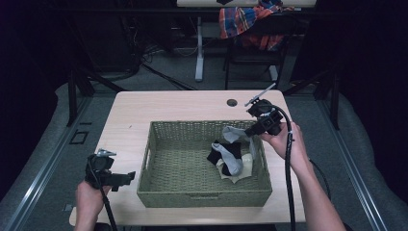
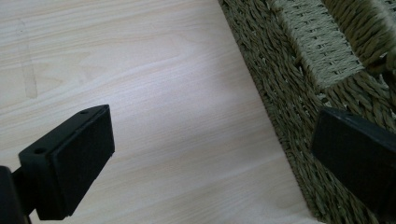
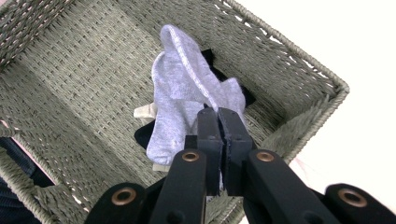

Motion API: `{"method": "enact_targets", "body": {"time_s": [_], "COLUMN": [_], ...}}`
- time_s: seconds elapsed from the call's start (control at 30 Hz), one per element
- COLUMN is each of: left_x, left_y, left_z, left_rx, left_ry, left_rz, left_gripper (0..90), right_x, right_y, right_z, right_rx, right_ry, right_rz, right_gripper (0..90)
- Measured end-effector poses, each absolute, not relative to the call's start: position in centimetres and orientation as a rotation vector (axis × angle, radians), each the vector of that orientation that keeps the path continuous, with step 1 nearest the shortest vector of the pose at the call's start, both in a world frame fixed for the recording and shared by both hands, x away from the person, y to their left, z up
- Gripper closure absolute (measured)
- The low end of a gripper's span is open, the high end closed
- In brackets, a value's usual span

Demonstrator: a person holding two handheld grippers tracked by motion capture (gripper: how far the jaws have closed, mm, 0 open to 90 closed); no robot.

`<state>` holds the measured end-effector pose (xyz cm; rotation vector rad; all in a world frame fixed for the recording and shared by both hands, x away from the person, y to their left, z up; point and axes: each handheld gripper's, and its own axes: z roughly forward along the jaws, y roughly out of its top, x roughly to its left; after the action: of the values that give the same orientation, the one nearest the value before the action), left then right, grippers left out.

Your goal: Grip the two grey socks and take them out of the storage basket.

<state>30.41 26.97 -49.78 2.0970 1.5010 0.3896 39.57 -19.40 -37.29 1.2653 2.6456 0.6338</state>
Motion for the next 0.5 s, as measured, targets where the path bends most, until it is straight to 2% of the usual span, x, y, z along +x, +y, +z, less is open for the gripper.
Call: {"method": "enact_targets", "body": {"time_s": [0.5], "left_x": [30.4], "left_y": [26.9], "left_z": [-49.8], "left_rx": [2.101], "left_ry": [1.496], "left_rz": [0.389], "left_gripper": [0.1], "right_x": [39.2], "right_y": [-22.3], "right_z": [-35.5], "right_rx": [1.33], "right_ry": [2.56], "right_rz": [0.697], "right_gripper": [88.5]}}
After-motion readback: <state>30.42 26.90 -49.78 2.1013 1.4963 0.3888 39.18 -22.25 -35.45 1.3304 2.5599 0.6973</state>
